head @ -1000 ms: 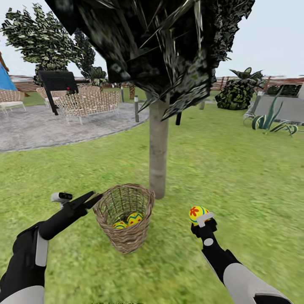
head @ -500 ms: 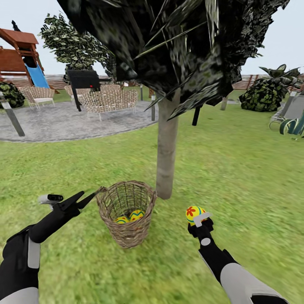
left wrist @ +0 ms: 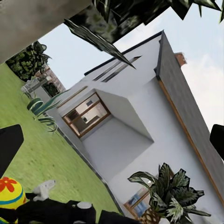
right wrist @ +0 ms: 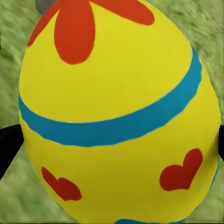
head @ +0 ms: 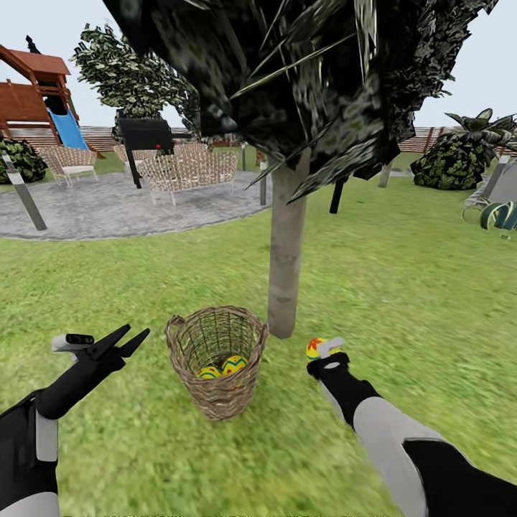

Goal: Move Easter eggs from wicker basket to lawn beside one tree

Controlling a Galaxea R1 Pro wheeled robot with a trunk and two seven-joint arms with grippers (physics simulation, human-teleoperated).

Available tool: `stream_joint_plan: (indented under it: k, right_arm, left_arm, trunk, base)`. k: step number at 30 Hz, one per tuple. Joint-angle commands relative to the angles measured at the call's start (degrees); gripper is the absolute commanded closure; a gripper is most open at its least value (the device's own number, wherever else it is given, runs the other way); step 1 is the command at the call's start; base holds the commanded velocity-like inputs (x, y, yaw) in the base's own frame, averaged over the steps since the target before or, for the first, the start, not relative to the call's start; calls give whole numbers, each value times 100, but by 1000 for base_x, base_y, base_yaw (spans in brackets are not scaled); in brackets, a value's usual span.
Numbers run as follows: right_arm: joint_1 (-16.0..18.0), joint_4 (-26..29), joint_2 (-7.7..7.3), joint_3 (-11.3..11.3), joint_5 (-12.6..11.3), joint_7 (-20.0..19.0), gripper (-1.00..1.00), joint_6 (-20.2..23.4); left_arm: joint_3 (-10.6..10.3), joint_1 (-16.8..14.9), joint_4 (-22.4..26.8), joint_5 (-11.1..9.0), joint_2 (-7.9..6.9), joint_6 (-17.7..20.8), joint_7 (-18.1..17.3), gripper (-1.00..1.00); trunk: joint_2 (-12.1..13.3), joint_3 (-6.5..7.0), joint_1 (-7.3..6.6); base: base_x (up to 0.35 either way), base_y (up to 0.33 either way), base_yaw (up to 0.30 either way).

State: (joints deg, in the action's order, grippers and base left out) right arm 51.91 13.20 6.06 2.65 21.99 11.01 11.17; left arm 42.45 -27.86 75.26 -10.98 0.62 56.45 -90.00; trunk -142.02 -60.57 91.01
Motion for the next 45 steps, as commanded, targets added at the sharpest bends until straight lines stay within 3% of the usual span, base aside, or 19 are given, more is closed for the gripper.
stream_joint_plan:
  k: [1, 4, 8, 10, 12, 15, 18, 20, 24, 29, 31, 34, 36, 45]
  right_arm:
    - [253, -413, -9, 1, -201, 3, 100, 4]
    - [421, -776, 20, -8, -326, 14, 100, -22]
    - [437, -844, 27, -18, -304, 13, 100, -204]
    - [434, -845, 35, -25, -293, 5, 100, -259]
    - [434, -845, 35, -27, -288, -37, 100, -270]
    - [434, -845, 36, -35, -290, -53, 100, -269]
    - [434, -845, 36, -36, -291, -55, 100, -265]
    - [434, -845, 36, -36, -291, -55, 100, -264]
    - [434, -845, 36, -36, -283, -55, 100, -264]
    - [437, -839, 57, -41, -283, -58, 100, -255]
    - [451, -824, 182, -44, -283, -67, 100, -191]
    - [505, -787, 285, -48, -283, -72, 100, 360]
    - [608, -785, 331, -45, -283, -72, 100, 580]
    - [619, -795, 378, -45, -274, -81, 100, 580]
  left_arm:
    - [-5, 0, -2, -1, 2, 2, 0, -100]
    - [-1, 0, -20, -1, 0, -1, 0, -100]
    - [2, 0, -28, 6, 0, -3, 0, -100]
    - [1, 0, -42, 1, -130, -3, 0, -100]
    - [0, 0, -45, 4, -153, 2, 0, -100]
    - [64, 0, -51, 23, -174, -1, 0, -100]
    - [427, 0, -61, 33, -191, 9, 0, -100]
    - [518, 0, -52, 47, -196, 20, 0, -100]
    - [538, 0, -24, 66, -259, 50, 0, -100]
    - [478, -5, 53, 48, -274, 57, 361, -100]
    - [513, -21, 145, 38, -412, 64, 433, -100]
    - [543, -53, 200, 14, -564, 67, 448, -100]
    - [534, -77, 207, 5, -578, 68, 448, -100]
    - [554, -79, 208, -1, -569, 68, 413, -100]
  trunk:
    - [-42, -19, 23]
    - [-124, -77, 69]
    - [-129, -166, 80]
    - [-132, -210, 85]
    - [-134, -254, 90]
    - [-134, -254, 90]
    - [-134, -254, 90]
    - [-134, -254, 90]
    - [-134, -254, 90]
    - [-134, -254, 90]
    - [-134, -254, 90]
    - [-134, -254, 90]
    - [-134, -254, 90]
    - [-134, -254, 90]
  base:
    - [0, 0, 0]
    - [0, 0, 0]
    - [0, 0, 0]
    - [0, 0, 0]
    - [0, 0, 0]
    - [0, 0, 0]
    - [0, 0, 0]
    - [79, -89, 0]
    - [213, -215, 0]
    - [51, -43, 0]
    - [1, -1, 0]
    - [12, 0, 0]
    - [251, -32, 0]
    - [289, -8, 0]
